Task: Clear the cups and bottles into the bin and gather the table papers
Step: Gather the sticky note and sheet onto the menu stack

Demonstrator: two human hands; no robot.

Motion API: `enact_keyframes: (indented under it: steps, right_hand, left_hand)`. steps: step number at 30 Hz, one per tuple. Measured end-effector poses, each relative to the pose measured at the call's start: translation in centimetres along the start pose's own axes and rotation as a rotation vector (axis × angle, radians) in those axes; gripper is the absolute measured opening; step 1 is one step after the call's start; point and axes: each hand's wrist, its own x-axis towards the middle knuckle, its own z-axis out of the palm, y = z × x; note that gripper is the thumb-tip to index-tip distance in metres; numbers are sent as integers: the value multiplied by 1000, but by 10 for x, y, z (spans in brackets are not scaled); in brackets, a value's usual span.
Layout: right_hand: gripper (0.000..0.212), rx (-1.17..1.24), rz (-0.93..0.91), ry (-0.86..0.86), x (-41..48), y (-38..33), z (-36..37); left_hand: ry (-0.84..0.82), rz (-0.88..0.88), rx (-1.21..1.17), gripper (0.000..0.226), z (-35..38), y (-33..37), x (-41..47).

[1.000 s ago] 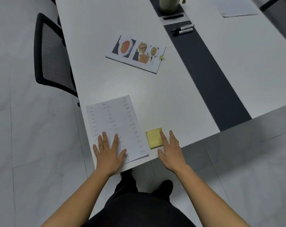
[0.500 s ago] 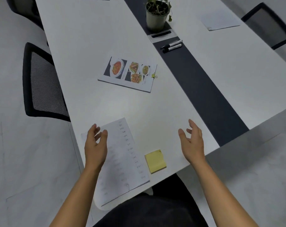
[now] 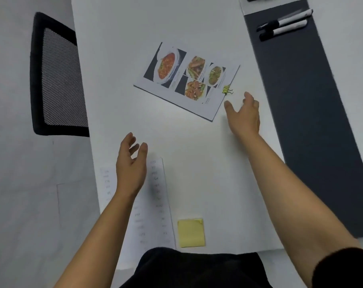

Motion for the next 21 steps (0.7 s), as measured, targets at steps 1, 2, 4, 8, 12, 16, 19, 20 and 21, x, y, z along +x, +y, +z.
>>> enact_keyframes:
  steps: [1,2,4,8,12,16,19,20,21]
  right_hand:
    - [79,-66,13,4,16,-9,10]
    - [81,-133,14,20,28,-16,20]
    - [77,-255,-36,91,44,-27,39]
    - [63,-266,-31,101,62,-37,55]
    - [34,-46,-70,100,49,-36,50]
    - [20,338,-15,56,4,-35,33]
    - [19,566,52,-29,-38,-36,16]
    - [20,602,43,-95,-53,-37,10]
    - [20,609,18,-176,-67,-36,5]
  left_hand:
    - [20,-22,7,51,0,-1,-2]
    - [41,-47,12,51,0,-4,-4]
    - [74,-103,15,51,0,-12,-6]
    - [76,-239,29,53,8,-36,-7]
    - [23,-285,30,53,12,-46,-7]
    - [10,-197,27,53,-5,-30,-7]
    - [29,-86,-27,56,-31,-13,-9]
    - [41,-44,-44,60,-42,-7,-11]
    - [59,-1,-53,67,-52,-3,-12]
